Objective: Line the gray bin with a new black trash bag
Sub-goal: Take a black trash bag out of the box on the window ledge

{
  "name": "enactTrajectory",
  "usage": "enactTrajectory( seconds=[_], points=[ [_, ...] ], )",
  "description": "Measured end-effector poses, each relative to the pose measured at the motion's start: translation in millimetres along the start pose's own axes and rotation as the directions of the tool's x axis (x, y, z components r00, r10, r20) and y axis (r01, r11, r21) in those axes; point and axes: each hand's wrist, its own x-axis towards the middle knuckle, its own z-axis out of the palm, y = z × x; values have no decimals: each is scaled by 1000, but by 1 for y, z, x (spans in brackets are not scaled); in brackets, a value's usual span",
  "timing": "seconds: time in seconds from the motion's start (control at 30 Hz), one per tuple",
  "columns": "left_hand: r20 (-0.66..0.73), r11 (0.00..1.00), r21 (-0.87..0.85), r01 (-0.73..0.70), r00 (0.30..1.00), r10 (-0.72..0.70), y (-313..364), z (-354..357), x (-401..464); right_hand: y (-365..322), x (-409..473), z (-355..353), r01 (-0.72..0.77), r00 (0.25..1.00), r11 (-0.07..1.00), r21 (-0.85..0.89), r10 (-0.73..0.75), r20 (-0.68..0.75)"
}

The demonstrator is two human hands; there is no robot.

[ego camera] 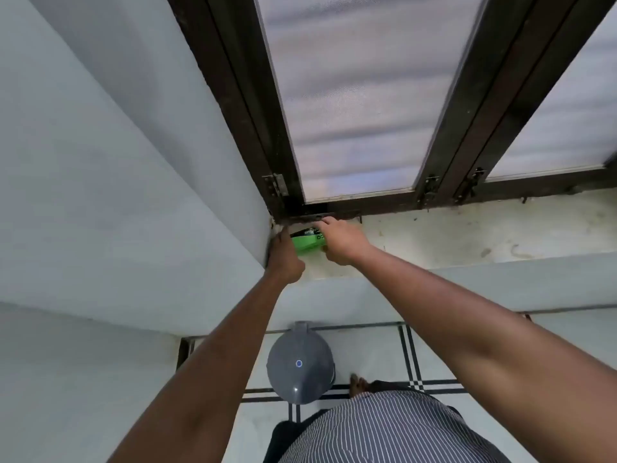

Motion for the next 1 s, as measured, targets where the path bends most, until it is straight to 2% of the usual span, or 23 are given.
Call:
enactTrajectory(
  seconds=[0.1, 0.17, 0.27, 0.37, 0.43, 0.57, 0.67, 0.77, 0.8, 0.87, 0.93, 1.0],
  points=[
    [4, 998, 57, -1, 1000, 0, 1, -2, 0, 8, 0, 1, -1, 999, 997, -73, -3, -48],
    [-16, 999, 53, -11, 1000, 12, 2, -3, -2, 17, -6, 2, 0, 996, 998, -63, -6, -87],
    [-66, 991, -52, -120, 991, 117, 7, -10, -4, 36, -17, 0, -31, 992, 999, 41, 36, -125],
    [-97, 942, -187, -278, 960, 264, 16, -25, -9, 47, -24, 0, -77, 991, 987, 140, 91, -95],
    [-140, 911, -217, -350, 935, 325, 23, -35, -10, 45, -26, -4, -73, 993, 975, 210, 92, -80],
    [-213, 866, -272, -419, 904, 370, 41, -53, -10, 31, -30, -10, 10, 984, 933, 360, 55, -169],
    [-223, 857, -277, -435, 896, 383, 53, -64, -9, 23, -33, -9, 20, 978, 859, 512, 90, -189],
    [-257, 868, -196, -456, 878, 403, 55, -69, -12, 22, -39, -6, -27, 968, 811, 585, 167, -186],
    [-273, 877, -122, -465, 865, 421, 53, -68, -14, 23, -42, -6, -41, 964, 803, 594, 187, -187],
    [-304, 877, 149, -457, 823, 480, 49, -64, -21, 25, -48, -6, -70, 957, 799, 598, 223, -186],
    [-298, 813, 385, -436, 775, 557, 46, -59, -27, 24, -53, -6, -106, 943, 802, 588, 268, -195],
    [-266, 778, 423, -464, 758, 596, 47, -52, -30, 20, -57, -6, -144, 924, 806, 574, 317, -215]
  ],
)
